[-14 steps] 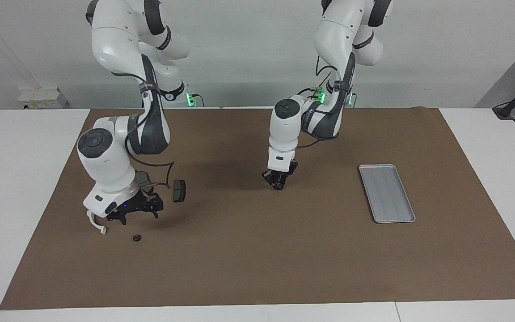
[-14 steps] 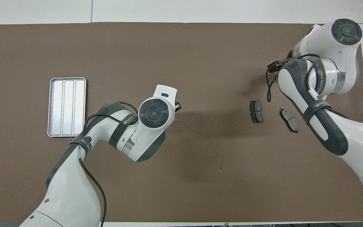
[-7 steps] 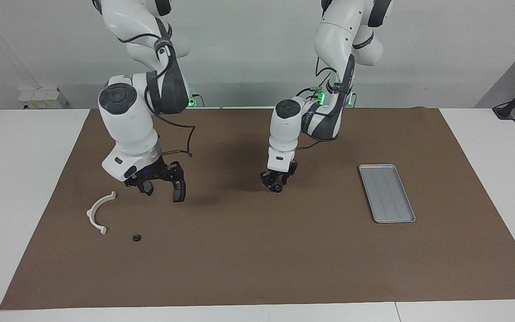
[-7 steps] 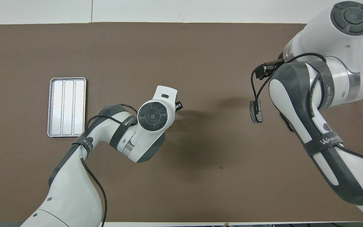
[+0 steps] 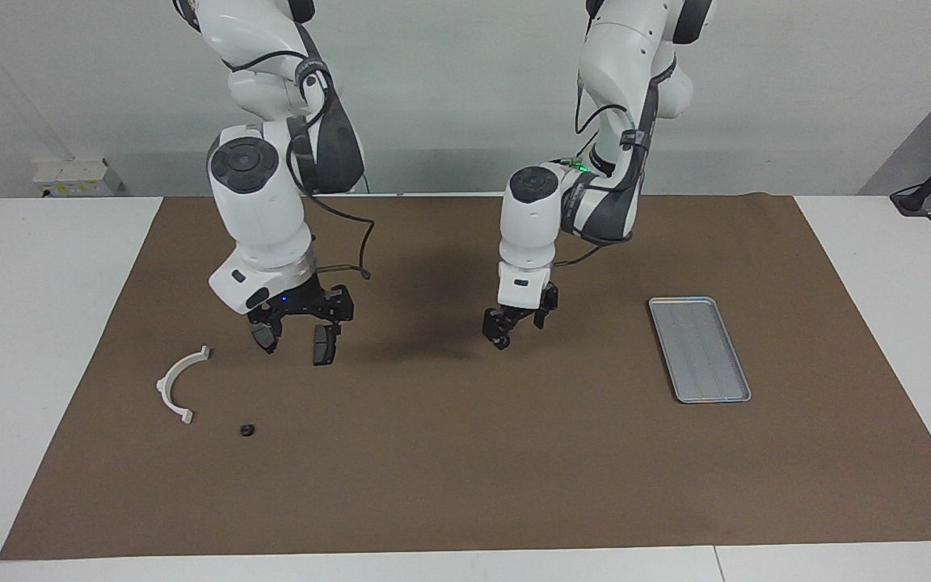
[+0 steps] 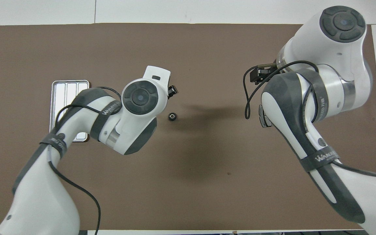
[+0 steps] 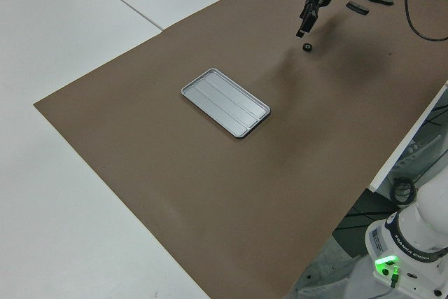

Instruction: Place bearing gear from tray to pile

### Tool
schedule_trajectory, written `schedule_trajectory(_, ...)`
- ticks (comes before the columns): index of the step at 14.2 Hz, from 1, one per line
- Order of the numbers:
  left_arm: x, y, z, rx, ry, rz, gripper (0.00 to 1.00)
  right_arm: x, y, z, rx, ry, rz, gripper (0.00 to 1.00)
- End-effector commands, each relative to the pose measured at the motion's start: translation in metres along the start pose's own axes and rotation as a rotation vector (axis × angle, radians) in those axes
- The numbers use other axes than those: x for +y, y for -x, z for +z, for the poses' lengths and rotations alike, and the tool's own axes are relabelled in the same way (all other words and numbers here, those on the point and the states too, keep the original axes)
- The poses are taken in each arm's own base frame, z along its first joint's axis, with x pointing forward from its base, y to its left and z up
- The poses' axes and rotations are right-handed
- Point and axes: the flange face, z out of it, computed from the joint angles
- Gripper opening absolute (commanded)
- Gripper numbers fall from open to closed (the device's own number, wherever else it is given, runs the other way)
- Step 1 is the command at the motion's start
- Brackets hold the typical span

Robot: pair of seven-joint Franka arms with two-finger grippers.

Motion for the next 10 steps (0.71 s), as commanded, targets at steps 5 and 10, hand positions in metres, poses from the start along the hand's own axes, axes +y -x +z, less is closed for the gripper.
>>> schedule_trajectory(5,-0.167,-0.155,-0.059,-0.016,-0.092,0.28,1.0,-0.155,0.065,0.01,0.007,-0.025,0.316,1.0)
schedule_trajectory(10,-0.263,-0.196,-0.096,-0.119,-0.016,0.394,1.0,-0.239,0.102,0.052,0.029,-0.048,0.447,1.0)
